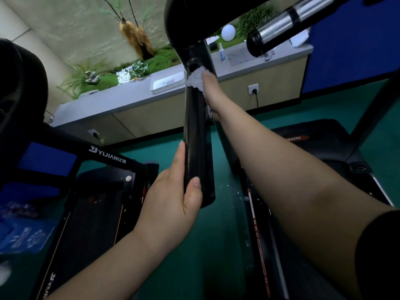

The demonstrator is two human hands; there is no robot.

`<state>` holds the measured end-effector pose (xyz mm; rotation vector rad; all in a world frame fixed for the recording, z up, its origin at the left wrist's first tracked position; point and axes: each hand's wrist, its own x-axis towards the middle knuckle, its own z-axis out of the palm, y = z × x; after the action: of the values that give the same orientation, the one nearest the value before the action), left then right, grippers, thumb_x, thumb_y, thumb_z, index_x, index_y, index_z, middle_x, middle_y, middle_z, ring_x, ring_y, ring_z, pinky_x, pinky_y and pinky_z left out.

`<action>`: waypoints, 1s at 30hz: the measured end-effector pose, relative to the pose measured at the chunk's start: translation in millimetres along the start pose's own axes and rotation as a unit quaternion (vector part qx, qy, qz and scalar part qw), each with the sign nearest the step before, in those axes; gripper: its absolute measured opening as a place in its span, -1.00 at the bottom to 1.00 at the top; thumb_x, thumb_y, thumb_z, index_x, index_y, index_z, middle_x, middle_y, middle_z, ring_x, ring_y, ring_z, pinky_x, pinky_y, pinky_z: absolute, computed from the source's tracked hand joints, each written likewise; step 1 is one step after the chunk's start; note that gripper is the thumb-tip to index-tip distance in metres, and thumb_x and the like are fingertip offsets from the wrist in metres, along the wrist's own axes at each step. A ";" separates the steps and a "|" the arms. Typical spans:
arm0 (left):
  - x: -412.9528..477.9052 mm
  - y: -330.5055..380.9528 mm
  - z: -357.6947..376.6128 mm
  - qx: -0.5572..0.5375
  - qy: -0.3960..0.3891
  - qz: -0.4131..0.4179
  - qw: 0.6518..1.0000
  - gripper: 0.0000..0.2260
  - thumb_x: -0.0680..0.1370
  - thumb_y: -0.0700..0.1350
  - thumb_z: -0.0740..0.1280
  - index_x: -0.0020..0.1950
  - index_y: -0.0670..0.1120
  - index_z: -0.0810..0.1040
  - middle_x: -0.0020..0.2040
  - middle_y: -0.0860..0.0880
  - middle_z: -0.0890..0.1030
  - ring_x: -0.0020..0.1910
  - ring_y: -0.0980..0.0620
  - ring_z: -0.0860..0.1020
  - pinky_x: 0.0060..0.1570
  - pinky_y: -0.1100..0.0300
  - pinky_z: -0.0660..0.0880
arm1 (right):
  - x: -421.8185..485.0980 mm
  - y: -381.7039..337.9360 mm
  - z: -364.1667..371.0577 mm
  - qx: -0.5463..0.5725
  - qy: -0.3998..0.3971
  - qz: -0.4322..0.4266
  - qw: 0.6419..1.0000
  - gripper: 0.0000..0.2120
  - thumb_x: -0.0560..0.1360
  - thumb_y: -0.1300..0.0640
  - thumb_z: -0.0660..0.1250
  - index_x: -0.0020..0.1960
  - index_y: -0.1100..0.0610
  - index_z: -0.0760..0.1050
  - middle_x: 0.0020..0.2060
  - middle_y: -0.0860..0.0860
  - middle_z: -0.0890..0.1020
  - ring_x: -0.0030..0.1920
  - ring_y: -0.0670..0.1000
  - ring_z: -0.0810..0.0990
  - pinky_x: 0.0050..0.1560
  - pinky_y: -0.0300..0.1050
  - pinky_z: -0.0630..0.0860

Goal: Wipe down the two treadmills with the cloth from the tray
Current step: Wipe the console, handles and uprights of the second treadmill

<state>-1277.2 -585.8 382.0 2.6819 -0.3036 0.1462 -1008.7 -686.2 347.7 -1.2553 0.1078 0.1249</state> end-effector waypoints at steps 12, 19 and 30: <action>-0.3 0.2 0.5 0.016 0.009 0.006 1.000 -0.27 0.43 0.21 -0.13 0.56 -0.07 0.01 0.21 -0.19 0.52 0.15 -0.10 0.45 0.05 0.11 0.33 | -155.2 59.9 -7.7 0.004 0.015 -0.022 1.000 -0.58 0.65 -0.09 0.01 0.49 -0.07 0.22 0.34 0.00 0.48 0.28 -0.01 0.47 0.38 -0.05 0.33; 0.0 -0.1 2.0 0.003 0.020 -0.014 1.000 -0.28 0.44 0.20 -0.11 0.56 -0.09 0.02 0.12 -0.18 0.52 0.14 -0.11 0.40 0.01 0.11 0.30 | -222.9 71.5 -21.4 0.018 -0.021 0.076 0.997 -0.81 0.64 -0.02 0.12 0.11 0.00 0.47 -0.18 -0.09 0.63 -0.25 -0.27 0.64 -0.19 -0.37 0.50; 7.0 8.4 -13.2 -0.001 0.003 -0.064 0.998 -0.38 0.52 0.19 0.02 0.55 0.03 0.04 0.48 0.00 0.28 0.41 -0.06 0.22 0.38 -0.06 0.23 | -231.9 -48.2 -98.7 0.077 0.129 0.020 0.988 -0.61 0.65 -0.04 0.06 -0.17 0.13 0.52 -0.17 0.18 0.68 -0.29 0.11 0.63 -0.08 0.03 0.63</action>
<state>-1273.1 -588.8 398.4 2.6879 -0.1284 0.1152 -1231.7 -802.9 397.5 -1.1103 0.3602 -0.0110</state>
